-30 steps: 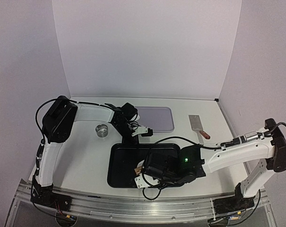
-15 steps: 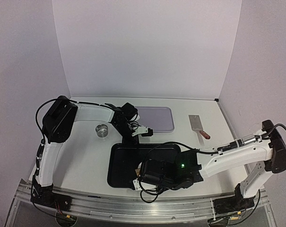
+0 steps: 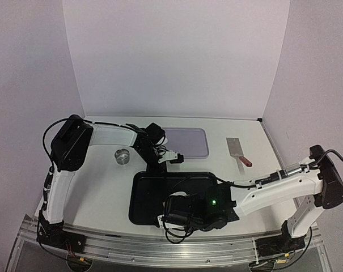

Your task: Roll out the dumpling wrappers from the dough

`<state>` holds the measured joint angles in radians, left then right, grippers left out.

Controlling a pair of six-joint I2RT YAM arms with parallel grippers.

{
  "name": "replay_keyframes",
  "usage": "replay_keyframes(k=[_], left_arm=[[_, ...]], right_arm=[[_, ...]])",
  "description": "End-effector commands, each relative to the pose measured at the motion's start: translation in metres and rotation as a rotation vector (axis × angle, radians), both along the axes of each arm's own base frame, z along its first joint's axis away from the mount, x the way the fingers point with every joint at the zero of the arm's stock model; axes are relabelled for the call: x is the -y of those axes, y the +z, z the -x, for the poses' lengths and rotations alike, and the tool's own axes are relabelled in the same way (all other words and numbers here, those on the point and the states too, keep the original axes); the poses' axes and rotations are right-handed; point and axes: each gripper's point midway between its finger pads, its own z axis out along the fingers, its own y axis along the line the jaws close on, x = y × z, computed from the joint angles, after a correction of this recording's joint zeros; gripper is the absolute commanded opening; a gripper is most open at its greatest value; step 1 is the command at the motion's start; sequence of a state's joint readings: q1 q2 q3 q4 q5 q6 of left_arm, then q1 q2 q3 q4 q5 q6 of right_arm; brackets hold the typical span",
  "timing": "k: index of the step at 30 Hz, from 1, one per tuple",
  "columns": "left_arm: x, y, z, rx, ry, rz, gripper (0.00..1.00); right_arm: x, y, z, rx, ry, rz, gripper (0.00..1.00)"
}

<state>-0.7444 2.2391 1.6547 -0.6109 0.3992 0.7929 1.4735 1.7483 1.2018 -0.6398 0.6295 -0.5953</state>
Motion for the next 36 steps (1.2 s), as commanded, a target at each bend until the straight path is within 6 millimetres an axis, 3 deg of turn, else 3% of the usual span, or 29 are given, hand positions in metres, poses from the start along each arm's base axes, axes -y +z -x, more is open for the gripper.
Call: replay_keyframes(k=[1,4,9,13,17,20,27,30,34,36], left_arm=[[-0.002,0.013,-0.049,0.228,0.022,-0.021,0.0],[-0.001,0.013,-0.051,0.232,0.019,-0.019,0.0],[0.0,0.015,-0.051,0.231,0.017,-0.017,0.0],[-0.003,0.012,-0.05,0.227,0.02,-0.025,0.0],[-0.003,0.011,-0.05,0.227,0.024,-0.024,0.0],[-0.003,0.011,-0.051,0.229,0.024,-0.024,0.0],[-0.002,0.013,-0.05,0.226,0.022,-0.021,0.0],[-0.002,0.012,-0.05,0.224,0.026,-0.019,0.0],[-0.002,0.014,-0.051,0.227,0.027,-0.016,0.0],[-0.002,0.013,-0.051,0.229,0.027,-0.018,0.0]], right_arm=[[0.092,-0.057,0.073,-0.295,-0.05,0.343,0.0],[0.095,-0.063,0.068,-0.265,-0.021,0.382,0.0],[0.074,-0.068,0.051,-0.259,-0.004,0.377,0.0],[0.074,-0.06,0.064,-0.282,-0.046,0.324,0.0],[0.1,-0.057,0.083,-0.288,-0.116,0.34,0.0],[0.101,-0.062,0.077,-0.251,-0.086,0.372,0.0],[0.08,-0.067,0.058,-0.249,-0.06,0.364,0.0],[0.078,-0.06,0.067,-0.275,-0.094,0.319,0.0],[0.096,-0.059,0.085,-0.286,-0.133,0.339,0.0],[0.098,-0.06,0.083,-0.274,-0.127,0.349,0.0]])
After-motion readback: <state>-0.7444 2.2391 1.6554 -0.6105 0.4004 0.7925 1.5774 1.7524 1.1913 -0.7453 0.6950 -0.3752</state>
